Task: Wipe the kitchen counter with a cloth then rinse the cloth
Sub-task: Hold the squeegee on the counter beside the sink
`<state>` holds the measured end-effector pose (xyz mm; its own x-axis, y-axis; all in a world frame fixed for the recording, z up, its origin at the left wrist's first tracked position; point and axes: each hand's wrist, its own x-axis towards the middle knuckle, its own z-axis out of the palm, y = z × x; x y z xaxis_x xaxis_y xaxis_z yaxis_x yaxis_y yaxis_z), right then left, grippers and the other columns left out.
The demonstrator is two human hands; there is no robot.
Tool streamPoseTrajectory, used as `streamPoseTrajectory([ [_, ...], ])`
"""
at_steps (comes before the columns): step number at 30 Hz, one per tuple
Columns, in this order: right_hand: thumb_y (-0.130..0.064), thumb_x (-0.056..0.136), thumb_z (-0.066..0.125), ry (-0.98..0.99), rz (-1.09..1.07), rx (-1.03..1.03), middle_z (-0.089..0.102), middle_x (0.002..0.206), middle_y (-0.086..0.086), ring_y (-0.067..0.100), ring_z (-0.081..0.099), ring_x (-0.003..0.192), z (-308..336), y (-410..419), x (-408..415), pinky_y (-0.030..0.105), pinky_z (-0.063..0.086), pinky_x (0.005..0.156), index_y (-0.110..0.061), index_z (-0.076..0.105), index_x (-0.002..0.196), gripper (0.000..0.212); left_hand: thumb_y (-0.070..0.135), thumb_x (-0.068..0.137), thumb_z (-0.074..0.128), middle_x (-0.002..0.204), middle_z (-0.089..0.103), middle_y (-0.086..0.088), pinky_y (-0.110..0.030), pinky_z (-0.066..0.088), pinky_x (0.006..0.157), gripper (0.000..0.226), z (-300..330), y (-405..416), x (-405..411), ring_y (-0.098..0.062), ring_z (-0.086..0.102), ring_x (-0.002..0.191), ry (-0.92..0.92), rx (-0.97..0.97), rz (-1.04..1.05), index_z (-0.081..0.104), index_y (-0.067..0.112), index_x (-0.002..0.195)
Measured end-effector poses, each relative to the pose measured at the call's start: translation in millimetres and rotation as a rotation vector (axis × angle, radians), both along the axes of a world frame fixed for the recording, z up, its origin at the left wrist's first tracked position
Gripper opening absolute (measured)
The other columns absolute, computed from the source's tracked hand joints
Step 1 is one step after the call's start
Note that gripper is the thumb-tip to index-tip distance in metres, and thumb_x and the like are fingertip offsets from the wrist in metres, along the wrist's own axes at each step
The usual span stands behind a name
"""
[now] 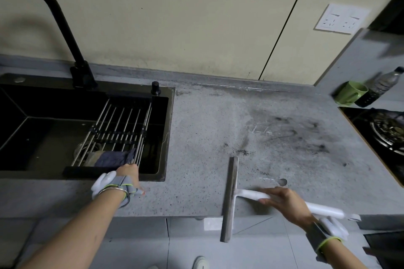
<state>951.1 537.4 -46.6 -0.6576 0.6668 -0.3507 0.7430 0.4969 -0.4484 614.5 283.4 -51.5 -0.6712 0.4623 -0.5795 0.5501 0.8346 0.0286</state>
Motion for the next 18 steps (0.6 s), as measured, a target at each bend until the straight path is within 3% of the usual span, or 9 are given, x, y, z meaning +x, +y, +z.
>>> streamPoseTrajectory([
  [4,-0.045,0.079,0.069,-0.019,0.024,0.016,0.064,0.093,-0.015,0.005,0.057,0.081,-3,-1,-3,0.014,0.034,0.064,-0.035,0.067,0.112,0.035,0.043,0.074,0.074,0.119,0.059,-0.006,-0.023,0.044,0.074,0.057,-1,-1,1,-0.021,0.060,0.107,0.033,-0.001,-0.013,0.055,0.008,0.115],
  [8,-0.047,0.080,0.067,-0.023,0.071,0.002,0.065,0.103,-0.011,0.010,0.060,0.092,-6,-7,-21,0.021,0.037,0.073,-0.034,0.065,0.115,0.037,0.045,0.075,0.073,0.122,0.056,-0.007,-0.024,0.045,0.078,0.060,-1,-1,0,-0.021,0.058,0.109,0.019,0.009,-0.014,0.051,0.008,0.118],
  [13,-0.048,0.083,0.064,-0.018,0.153,-0.007,0.065,0.106,-0.010,0.008,0.057,0.089,-7,-22,-54,0.021,0.034,0.073,-0.039,0.063,0.117,0.035,0.046,0.075,0.073,0.126,0.054,-0.009,-0.026,0.046,0.084,0.065,-4,-1,-2,-0.023,0.056,0.114,0.005,-0.005,-0.016,0.049,0.007,0.122],
  [18,-0.047,0.084,0.063,0.026,0.208,-0.021,0.066,0.110,-0.008,0.012,0.058,0.097,-11,-42,-90,0.026,0.036,0.088,-0.040,0.064,0.114,0.031,0.046,0.076,0.073,0.132,0.051,-0.011,-0.029,0.047,0.089,0.074,-11,-4,-5,-0.024,0.053,0.118,-0.036,0.007,-0.012,0.042,0.005,0.129],
])
